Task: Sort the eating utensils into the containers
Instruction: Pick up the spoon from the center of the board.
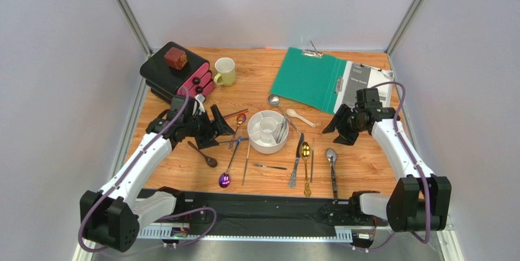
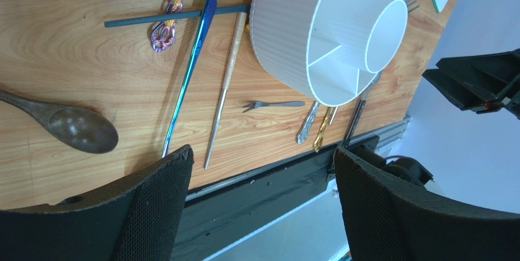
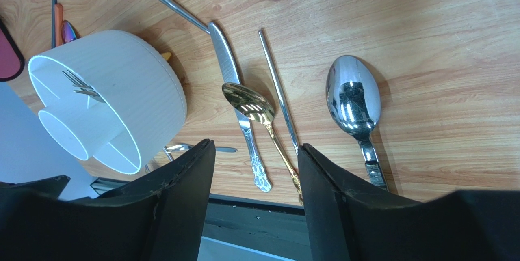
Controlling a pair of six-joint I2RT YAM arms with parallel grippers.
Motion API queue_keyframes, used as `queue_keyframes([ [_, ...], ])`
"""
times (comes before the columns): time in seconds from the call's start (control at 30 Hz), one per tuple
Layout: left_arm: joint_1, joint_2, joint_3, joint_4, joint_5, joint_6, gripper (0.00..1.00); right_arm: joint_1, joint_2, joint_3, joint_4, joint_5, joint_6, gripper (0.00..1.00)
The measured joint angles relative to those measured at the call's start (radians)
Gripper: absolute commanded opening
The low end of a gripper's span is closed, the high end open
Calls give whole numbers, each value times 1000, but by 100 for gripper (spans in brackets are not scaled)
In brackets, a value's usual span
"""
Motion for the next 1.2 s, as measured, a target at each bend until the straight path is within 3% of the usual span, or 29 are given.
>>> queue_keyframes([
  [0.33, -41, 132, 100, 5, -16, 12, 89, 37, 116, 24, 6, 60, 13, 61],
  [0.73, -51, 53, -10, 35, -13, 1, 89, 51, 13, -163, -39, 161, 16, 62],
  [1.2, -53, 122, 46, 93, 32, 35, 89, 126, 121, -153, -60, 258, 15, 61],
])
